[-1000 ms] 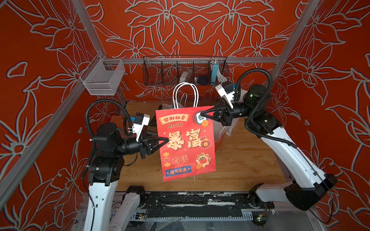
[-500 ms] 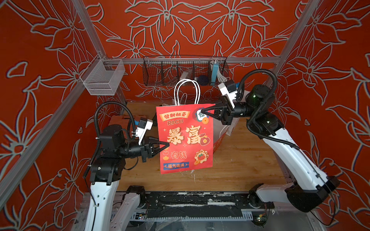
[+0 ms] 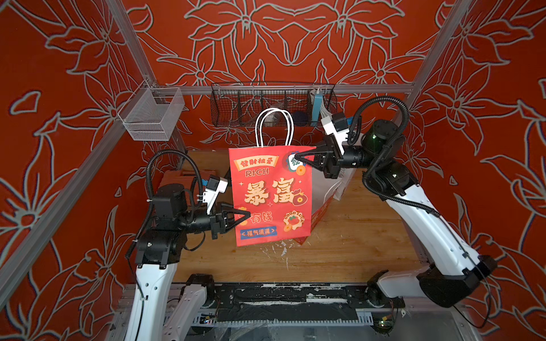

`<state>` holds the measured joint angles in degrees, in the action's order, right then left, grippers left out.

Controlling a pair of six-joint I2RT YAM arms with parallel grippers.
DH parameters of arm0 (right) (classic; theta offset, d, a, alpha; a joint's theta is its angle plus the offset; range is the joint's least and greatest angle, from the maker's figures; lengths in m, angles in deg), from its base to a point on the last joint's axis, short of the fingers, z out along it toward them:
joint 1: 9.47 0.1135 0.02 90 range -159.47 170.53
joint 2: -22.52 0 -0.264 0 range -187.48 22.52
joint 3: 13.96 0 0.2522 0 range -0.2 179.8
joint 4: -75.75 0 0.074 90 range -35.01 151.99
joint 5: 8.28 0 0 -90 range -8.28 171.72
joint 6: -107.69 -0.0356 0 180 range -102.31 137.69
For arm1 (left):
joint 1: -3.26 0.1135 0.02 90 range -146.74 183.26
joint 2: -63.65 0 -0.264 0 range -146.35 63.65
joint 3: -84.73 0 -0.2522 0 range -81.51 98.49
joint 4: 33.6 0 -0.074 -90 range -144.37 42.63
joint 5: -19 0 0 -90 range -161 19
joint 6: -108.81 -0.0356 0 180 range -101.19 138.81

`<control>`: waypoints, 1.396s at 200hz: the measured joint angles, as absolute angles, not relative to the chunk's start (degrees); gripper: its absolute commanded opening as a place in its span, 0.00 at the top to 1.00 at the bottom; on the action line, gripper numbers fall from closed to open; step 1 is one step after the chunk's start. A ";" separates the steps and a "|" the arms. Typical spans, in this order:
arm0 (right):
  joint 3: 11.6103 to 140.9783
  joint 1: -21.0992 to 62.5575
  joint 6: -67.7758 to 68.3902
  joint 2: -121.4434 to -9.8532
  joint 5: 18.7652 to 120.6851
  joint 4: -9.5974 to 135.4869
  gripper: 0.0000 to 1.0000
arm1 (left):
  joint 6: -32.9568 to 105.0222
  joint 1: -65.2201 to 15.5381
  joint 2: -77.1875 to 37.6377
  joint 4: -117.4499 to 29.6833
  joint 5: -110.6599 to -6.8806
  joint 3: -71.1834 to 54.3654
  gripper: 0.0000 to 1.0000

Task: Put away the paper bag
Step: Press the paper bag.

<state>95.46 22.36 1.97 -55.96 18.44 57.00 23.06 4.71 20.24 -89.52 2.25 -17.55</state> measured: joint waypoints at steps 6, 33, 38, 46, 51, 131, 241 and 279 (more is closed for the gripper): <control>95.61 22.36 2.14 -56.14 18.57 56.89 1.00 | 23.11 4.71 20.24 -89.63 2.23 -17.55 0.99; 95.74 22.34 2.77 -56.33 18.77 56.15 1.00 | 22.74 4.71 20.17 -89.98 2.10 -17.51 0.53; 95.79 22.34 2.97 -56.33 18.77 55.99 1.00 | 22.74 4.71 20.10 -90.04 1.97 -17.40 0.47; 95.88 22.34 3.28 -56.33 18.74 55.71 1.00 | 22.93 4.71 20.02 -89.76 1.80 -17.31 0.40; 95.90 22.34 3.47 -56.33 18.72 55.45 1.00 | 23.33 4.71 20.00 -89.41 1.55 -17.27 0.37; 96.16 26.01 6.21 -57.51 17.96 50.16 1.00 | 39.43 4.71 15.08 -71.90 -8.17 -11.08 0.79; 93.41 24.96 3.80 -57.58 15.05 47.03 0.58 | 45.77 4.95 11.43 -62.00 -11.93 -8.98 1.00; 92.51 24.92 2.77 -57.51 13.85 46.55 1.00 | 49.64 5.15 10.01 -57.28 -11.97 -8.96 1.00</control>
